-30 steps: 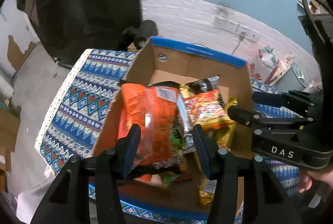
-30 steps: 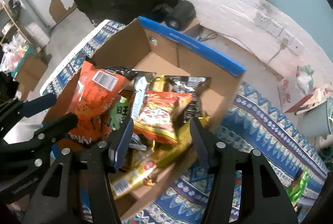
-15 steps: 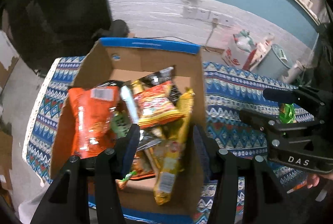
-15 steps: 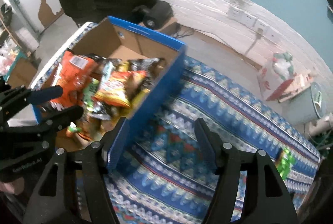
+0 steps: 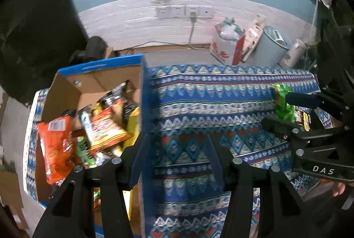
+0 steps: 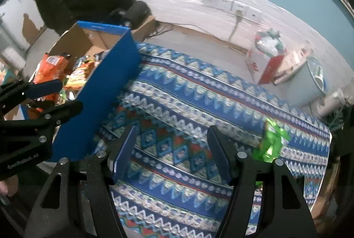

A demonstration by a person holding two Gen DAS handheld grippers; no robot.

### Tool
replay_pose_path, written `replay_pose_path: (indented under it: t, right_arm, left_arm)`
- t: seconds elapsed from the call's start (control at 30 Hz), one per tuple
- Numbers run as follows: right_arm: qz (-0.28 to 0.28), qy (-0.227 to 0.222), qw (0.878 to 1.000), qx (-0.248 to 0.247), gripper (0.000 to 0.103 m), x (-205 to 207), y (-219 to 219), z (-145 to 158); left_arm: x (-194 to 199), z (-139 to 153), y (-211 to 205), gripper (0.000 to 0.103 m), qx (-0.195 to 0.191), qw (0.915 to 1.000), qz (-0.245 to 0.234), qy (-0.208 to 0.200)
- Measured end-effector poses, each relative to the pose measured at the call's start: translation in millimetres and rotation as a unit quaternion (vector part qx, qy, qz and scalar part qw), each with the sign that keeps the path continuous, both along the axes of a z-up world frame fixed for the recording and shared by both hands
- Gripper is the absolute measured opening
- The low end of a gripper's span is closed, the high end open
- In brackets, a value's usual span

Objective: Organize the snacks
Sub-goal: 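Move both open tools from the box back over the tablecloth, then grasp the green chip bag with the left tool while the right tool grasps the black snack bag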

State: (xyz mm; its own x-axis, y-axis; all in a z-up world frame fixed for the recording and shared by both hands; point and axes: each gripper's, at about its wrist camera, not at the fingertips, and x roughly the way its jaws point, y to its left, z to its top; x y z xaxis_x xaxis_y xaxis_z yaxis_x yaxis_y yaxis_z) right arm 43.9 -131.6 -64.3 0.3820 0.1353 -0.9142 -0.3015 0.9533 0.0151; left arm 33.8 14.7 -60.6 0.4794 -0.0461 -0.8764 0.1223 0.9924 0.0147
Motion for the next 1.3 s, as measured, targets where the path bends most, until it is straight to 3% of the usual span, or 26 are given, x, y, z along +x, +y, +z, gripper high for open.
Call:
replay_pose_path:
  t: [0.23, 0.6, 0.87, 1.3]
  right_arm:
    - [-0.041, -0.001, 0.999, 0.003, 0.071, -8.9, -46.2, 3.7]
    - [-0.108, -0.002, 0.994, 0.007, 0.074, -16.4, -117.4, 3.7]
    - [-0.167, 0.021, 0.986, 0.006, 0.075, -21.6, -175.5, -19.4]
    - [-0.221, 0.052, 0.974, -0.008, 0.075, -23.4, -231.0, -49.7]
  left_arm:
    - [7.7, -7.1, -45.5, 0.059, 0.025, 0.9990, -0.036, 0.003]
    - [18.9, -12.2, -116.0, 0.066, 0.033, 0.9965, -0.076, 0.011]
    - [28.4, -27.3, -166.8, 0.067, 0.058, 0.9917, -0.114, 0.015]
    - [54.2, -69.5, -232.9, 0.073, 0.048, 0.9873, -0.140, 0.059]
